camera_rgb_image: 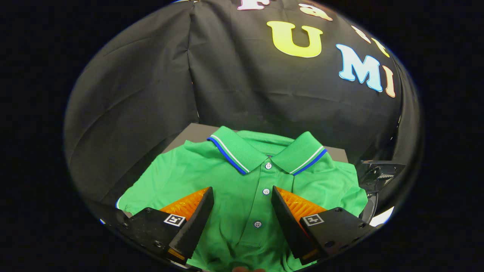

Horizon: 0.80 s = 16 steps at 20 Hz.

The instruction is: Put the clothes into the washing machine and then close the washing machine lid.

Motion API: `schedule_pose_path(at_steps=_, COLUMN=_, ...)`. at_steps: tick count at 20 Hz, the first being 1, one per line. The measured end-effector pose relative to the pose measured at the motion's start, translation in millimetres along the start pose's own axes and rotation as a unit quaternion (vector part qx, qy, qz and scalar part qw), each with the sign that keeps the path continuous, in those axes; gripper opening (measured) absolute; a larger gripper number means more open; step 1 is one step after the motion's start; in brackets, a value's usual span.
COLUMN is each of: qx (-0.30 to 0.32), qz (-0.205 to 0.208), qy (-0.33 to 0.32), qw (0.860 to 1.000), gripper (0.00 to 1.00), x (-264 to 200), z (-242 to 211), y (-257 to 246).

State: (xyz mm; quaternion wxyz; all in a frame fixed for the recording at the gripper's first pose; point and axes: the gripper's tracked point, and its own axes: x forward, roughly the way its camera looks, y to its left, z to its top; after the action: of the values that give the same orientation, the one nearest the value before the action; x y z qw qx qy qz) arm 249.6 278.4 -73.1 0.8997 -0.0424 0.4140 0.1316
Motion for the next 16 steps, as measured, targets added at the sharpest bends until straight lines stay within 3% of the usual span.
schedule_pose_path(at_steps=4, qx=-0.008, qz=-0.007, qy=0.006, qw=1.000, gripper=0.97, x=3.5, z=-1.9, y=-3.0)
schedule_pose_path(at_steps=16, qx=-0.053, qz=0.030, qy=-0.013, qw=0.998, gripper=0.97, x=1.5, z=-3.5, y=-0.6)
